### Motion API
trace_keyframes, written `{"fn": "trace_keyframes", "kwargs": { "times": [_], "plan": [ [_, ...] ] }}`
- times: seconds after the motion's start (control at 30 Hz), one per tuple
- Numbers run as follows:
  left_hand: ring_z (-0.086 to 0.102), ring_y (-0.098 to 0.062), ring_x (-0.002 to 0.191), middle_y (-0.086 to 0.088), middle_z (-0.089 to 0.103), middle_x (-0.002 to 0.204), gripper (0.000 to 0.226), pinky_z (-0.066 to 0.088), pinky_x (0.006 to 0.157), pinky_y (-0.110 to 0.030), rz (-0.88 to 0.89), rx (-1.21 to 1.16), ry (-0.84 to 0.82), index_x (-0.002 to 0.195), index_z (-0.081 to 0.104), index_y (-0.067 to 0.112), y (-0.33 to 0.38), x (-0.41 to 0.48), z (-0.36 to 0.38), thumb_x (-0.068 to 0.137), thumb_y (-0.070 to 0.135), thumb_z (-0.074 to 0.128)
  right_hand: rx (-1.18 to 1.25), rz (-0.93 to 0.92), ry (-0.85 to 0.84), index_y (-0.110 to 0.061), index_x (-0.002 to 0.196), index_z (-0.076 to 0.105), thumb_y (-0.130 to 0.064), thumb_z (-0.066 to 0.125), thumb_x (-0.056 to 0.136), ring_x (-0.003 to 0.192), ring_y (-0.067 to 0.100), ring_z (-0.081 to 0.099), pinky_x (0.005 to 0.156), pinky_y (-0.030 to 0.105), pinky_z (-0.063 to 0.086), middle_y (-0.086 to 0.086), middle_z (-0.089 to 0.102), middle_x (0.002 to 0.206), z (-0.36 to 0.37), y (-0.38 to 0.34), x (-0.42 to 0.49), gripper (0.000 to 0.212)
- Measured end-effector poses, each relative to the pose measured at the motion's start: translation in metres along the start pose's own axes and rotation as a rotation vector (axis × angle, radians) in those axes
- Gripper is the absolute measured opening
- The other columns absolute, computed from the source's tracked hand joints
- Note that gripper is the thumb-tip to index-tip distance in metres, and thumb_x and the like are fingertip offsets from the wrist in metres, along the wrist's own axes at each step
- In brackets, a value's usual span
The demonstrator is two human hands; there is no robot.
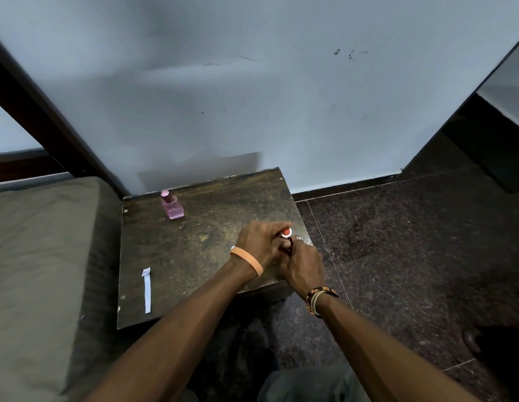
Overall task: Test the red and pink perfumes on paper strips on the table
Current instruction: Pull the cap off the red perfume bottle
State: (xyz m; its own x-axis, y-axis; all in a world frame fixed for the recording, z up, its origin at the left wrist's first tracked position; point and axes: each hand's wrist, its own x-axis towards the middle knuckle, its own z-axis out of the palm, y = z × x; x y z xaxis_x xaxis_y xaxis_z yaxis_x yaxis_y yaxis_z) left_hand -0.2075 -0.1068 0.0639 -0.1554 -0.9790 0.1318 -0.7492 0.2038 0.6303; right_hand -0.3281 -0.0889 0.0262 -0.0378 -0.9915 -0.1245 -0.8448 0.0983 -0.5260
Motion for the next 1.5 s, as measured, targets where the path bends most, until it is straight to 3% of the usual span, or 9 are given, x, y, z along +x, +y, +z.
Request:
{"fn": "trace_keyframes", "kwargs": {
  "times": [0.2,0.33,0.43,0.57,0.77,0.93,1.07,1.27,1.5],
  "plan": [
    [0.067,-0.021,0.101,-0.007,0.070,0.113,0.045,0.044,0.087,-0.020,0.050,-0.039,-0.055,0.121,0.064,0.016,-0.0023,-0.0006,0.0033,0.079,0.002,0.069,0.013,-0.012,0.004,-0.011,0.097,0.058,-0.027,0.061,0.088,0.076,0.031,0.065,0.068,0.045,0.055,0.010,0.067,0.084,0.0021,0.0011,-0.0017,0.018],
    [0.070,-0.020,0.092,-0.004,0.074,0.101,0.033,0.053,0.085,-0.028,-0.028,-0.030,-0.007,0.110,0.071,0.018,-0.0049,0.0016,0.0018,0.077,0.014,0.074,0.018,-0.020,0.004,-0.013,0.097,0.058,-0.029,0.062,0.089,0.075,0.029,0.064,0.067,0.042,0.054,0.007,0.066,0.083,0.0000,-0.0012,-0.0009,0.019],
    [0.067,-0.019,0.101,-0.004,0.071,0.110,0.041,0.050,0.092,-0.028,-0.044,-0.029,-0.004,0.115,0.067,0.019,-0.0028,0.0009,0.0021,0.075,0.021,0.077,0.007,-0.023,0.007,-0.014,0.094,0.059,-0.026,0.061,0.088,0.071,0.026,0.064,0.064,0.039,0.053,0.005,0.066,0.079,0.0013,-0.0006,-0.0006,0.013],
    [0.064,-0.018,0.108,-0.004,0.067,0.118,0.047,0.040,0.091,-0.015,0.005,-0.060,-0.048,0.122,0.062,0.019,-0.0017,-0.0006,0.0015,0.078,0.007,0.072,0.017,-0.019,0.007,-0.012,0.093,0.059,-0.023,0.061,0.087,0.069,0.026,0.062,0.061,0.038,0.051,0.005,0.066,0.078,0.0029,0.0015,-0.0006,0.013],
    [0.069,-0.020,0.097,-0.005,0.072,0.106,0.035,0.053,0.089,-0.032,-0.032,-0.037,0.015,0.112,0.069,0.016,-0.0033,0.0006,0.0016,0.077,0.012,0.074,-0.006,-0.025,0.010,-0.011,0.097,0.060,-0.022,0.060,0.089,0.073,0.026,0.065,0.065,0.038,0.054,0.006,0.067,0.082,0.0027,0.0007,-0.0003,0.013],
    [0.068,-0.023,0.096,-0.007,0.072,0.107,0.041,0.048,0.084,-0.024,0.055,-0.021,-0.024,0.118,0.066,0.016,-0.0016,-0.0001,0.0042,0.079,0.003,0.069,0.007,-0.033,0.026,-0.012,0.096,0.058,-0.020,0.059,0.088,0.073,0.028,0.064,0.064,0.041,0.054,0.007,0.067,0.081,0.0038,0.0011,-0.0010,0.012],
    [0.070,-0.018,0.090,-0.003,0.074,0.100,0.035,0.055,0.083,-0.031,-0.058,-0.031,0.016,0.107,0.072,0.019,-0.0056,0.0033,0.0037,0.073,0.023,0.078,-0.023,-0.029,0.017,-0.013,0.096,0.058,-0.019,0.060,0.088,0.071,0.026,0.063,0.062,0.037,0.052,0.006,0.067,0.080,0.0038,0.0001,-0.0004,0.010],
    [0.064,-0.020,0.107,-0.007,0.066,0.119,0.051,0.048,0.097,-0.032,0.020,-0.060,-0.059,0.125,0.060,0.016,-0.0053,-0.0007,0.0015,0.077,0.008,0.073,0.007,-0.027,0.009,-0.013,0.095,0.059,-0.019,0.060,0.088,0.071,0.026,0.064,0.061,0.036,0.051,0.006,0.067,0.079,0.0055,0.0016,-0.0005,0.009],
    [0.070,-0.013,0.087,0.002,0.075,0.093,0.029,0.054,0.080,-0.027,-0.107,-0.081,0.025,0.098,0.074,0.025,-0.0083,0.0005,0.0013,0.070,0.025,0.080,0.014,-0.034,0.033,-0.015,0.096,0.059,-0.026,0.062,0.090,0.070,0.023,0.064,0.061,0.036,0.052,0.003,0.067,0.079,0.0044,-0.0006,-0.0026,0.012]
  ]
}}
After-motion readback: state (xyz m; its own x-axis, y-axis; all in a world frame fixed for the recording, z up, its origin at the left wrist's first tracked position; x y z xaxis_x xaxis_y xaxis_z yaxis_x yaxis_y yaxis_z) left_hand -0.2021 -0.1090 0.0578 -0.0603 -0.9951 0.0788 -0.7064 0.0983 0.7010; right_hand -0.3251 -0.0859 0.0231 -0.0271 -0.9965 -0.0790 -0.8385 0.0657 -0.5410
